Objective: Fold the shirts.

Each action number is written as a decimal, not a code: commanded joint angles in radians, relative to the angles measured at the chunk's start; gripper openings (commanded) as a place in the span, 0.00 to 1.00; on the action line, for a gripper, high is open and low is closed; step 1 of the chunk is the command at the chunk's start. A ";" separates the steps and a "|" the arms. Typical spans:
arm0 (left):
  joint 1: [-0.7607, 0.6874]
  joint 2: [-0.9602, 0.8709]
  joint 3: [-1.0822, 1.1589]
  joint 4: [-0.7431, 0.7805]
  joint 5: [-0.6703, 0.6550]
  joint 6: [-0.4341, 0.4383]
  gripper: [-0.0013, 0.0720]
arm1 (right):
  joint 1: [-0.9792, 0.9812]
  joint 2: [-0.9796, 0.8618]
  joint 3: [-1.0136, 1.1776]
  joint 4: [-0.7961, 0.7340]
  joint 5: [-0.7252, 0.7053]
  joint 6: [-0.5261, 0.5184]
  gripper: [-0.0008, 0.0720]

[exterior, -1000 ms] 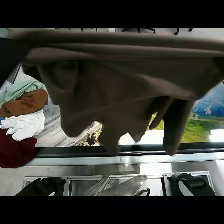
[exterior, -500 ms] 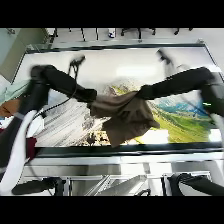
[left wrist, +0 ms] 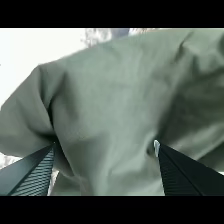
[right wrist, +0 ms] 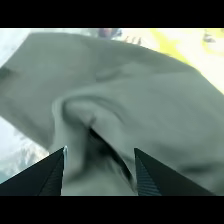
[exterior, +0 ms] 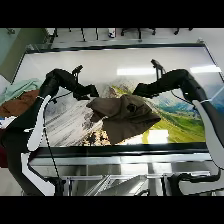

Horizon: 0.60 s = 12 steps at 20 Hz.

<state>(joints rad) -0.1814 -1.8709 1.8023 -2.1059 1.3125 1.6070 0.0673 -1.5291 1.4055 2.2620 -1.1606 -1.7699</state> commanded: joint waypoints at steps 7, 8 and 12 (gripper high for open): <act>0.012 0.050 -0.124 -0.001 0.288 -0.018 0.97 | -0.048 0.484 -0.834 0.050 0.097 0.019 0.69; -0.001 0.067 -0.189 0.025 0.234 -0.018 0.97 | -0.035 0.496 -0.895 0.058 0.143 0.020 0.68; -0.065 0.075 -0.351 0.121 0.064 -0.019 0.97 | 0.022 0.447 -0.934 0.076 0.213 0.020 0.69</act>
<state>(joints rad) -0.2092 -1.8091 1.5639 -2.0369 1.4883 1.5875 0.0536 -1.0832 0.5495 2.3089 -1.0428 -1.7504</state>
